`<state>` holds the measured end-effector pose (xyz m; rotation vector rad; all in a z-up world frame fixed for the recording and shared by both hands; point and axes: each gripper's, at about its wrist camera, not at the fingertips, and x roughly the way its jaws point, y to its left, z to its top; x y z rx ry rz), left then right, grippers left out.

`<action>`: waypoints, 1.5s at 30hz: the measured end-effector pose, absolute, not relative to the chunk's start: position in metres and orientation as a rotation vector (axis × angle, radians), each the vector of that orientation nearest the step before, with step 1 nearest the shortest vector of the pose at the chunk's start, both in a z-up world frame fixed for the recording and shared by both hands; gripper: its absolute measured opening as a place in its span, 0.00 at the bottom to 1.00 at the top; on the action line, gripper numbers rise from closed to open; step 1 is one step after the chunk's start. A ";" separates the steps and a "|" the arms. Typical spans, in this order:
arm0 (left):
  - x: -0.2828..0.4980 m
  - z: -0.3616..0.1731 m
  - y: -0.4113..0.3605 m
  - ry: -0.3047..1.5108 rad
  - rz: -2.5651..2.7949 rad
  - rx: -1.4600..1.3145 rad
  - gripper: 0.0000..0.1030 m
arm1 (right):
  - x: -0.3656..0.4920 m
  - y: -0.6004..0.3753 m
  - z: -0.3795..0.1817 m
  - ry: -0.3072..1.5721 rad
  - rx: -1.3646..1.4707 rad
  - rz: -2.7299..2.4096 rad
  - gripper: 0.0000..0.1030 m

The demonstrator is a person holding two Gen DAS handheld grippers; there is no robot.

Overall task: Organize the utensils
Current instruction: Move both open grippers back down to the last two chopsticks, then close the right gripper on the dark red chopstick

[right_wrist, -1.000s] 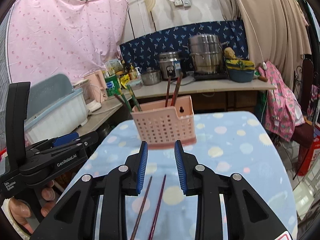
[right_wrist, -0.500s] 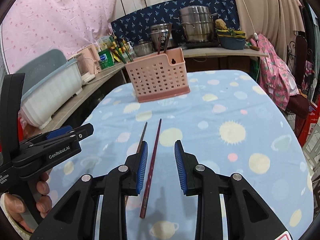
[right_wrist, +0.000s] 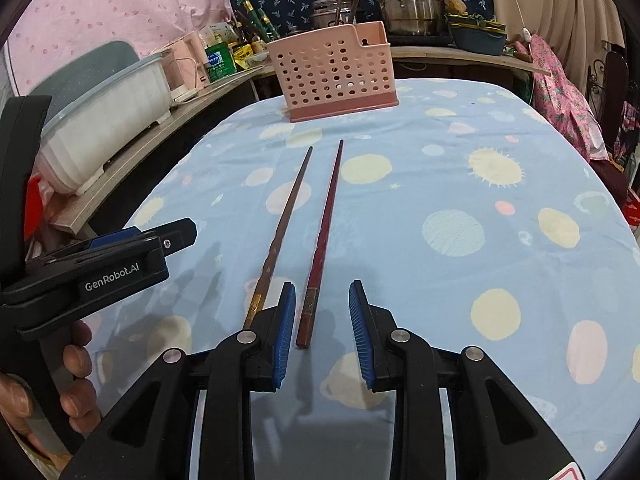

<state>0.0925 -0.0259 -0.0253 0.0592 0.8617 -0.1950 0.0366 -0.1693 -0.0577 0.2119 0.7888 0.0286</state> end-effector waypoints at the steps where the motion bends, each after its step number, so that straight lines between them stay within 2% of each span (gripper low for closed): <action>1: 0.092 -0.027 -0.026 0.866 -0.196 0.060 0.66 | 0.037 -0.168 -0.060 0.794 0.211 0.030 0.27; 9: 0.086 -0.036 -0.024 0.892 -0.193 0.056 0.73 | 0.041 -0.157 -0.072 0.825 0.196 0.039 0.27; 12: 0.085 -0.038 -0.025 0.898 -0.197 0.059 0.73 | 0.044 -0.155 -0.075 0.831 0.187 0.032 0.24; 15: 0.085 -0.039 -0.026 0.904 -0.202 0.058 0.74 | 0.045 -0.152 -0.076 0.833 0.166 0.021 0.15; 19: 0.084 -0.041 -0.029 0.908 -0.209 0.062 0.74 | 0.045 -0.152 -0.076 0.835 0.145 0.003 0.09; 33: 0.072 -0.042 -0.047 0.914 -0.261 0.086 0.79 | 0.038 -0.180 -0.075 0.832 0.193 -0.058 0.07; 45: 0.071 -0.058 -0.070 0.946 -0.285 0.122 0.79 | 0.028 -0.195 -0.076 0.826 0.224 -0.073 0.07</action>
